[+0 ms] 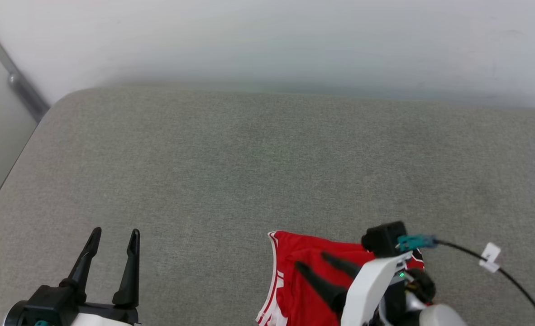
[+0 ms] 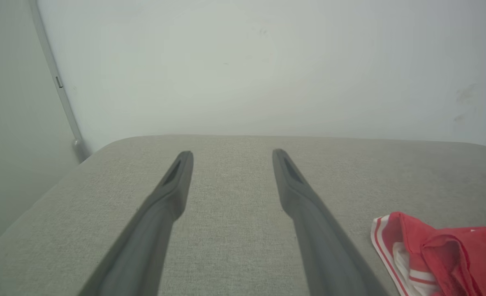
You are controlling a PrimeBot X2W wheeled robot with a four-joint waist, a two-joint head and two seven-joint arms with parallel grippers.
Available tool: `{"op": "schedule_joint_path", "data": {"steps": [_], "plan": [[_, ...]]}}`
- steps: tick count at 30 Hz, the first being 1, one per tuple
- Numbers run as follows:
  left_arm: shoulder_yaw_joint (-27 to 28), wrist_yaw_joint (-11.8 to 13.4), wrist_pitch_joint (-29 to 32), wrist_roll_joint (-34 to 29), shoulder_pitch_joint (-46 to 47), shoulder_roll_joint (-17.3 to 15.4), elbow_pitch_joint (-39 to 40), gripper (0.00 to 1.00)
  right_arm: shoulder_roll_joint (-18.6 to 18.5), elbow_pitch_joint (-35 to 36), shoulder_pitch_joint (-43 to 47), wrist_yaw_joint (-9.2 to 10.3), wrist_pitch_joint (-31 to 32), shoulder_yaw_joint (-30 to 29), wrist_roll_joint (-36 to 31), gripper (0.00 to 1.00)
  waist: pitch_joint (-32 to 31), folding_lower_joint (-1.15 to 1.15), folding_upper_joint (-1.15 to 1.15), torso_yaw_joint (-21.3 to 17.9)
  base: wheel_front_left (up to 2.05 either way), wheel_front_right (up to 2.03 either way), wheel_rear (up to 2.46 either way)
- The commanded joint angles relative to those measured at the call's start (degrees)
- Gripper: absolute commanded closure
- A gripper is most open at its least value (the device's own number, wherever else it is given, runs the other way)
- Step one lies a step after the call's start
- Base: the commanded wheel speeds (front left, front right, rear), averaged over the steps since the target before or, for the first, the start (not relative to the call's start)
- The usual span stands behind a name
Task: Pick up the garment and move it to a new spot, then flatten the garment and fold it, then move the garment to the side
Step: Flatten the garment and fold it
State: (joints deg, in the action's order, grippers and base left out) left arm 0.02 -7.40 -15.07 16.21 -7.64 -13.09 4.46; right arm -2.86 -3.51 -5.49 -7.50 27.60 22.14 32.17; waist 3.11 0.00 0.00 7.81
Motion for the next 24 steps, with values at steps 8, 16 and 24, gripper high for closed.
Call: {"op": "schedule_joint_path", "data": {"steps": [8, 16, 24], "plan": [[-0.5, -0.1, -0.1, 0.0, 1.2, 0.0, 0.6, 0.0, -6.5, 3.4, -7.6, 0.02, -8.2, -9.8, -20.5, 0.0, 0.1, 0.0, 0.0, -2.4, 0.0, 0.0, 0.0], [-1.0, -0.1, -0.1, 1.0, 2.0, 1.0, 2.1, 0.0, -10.4, 4.9, -6.2, 0.02, -18.4, -19.4, -28.4, 0.0, 1.1, 0.0, 0.0, -3.7, 0.0, 0.0, 0.0], [-0.7, -0.1, -0.1, 1.3, 2.3, 1.4, 3.3, 0.0, -8.5, 8.2, -0.3, 0.02, -27.1, -24.5, -29.3, 0.0, 1.6, 0.0, 0.0, -3.9, 0.0, 0.0, 0.0]]}}
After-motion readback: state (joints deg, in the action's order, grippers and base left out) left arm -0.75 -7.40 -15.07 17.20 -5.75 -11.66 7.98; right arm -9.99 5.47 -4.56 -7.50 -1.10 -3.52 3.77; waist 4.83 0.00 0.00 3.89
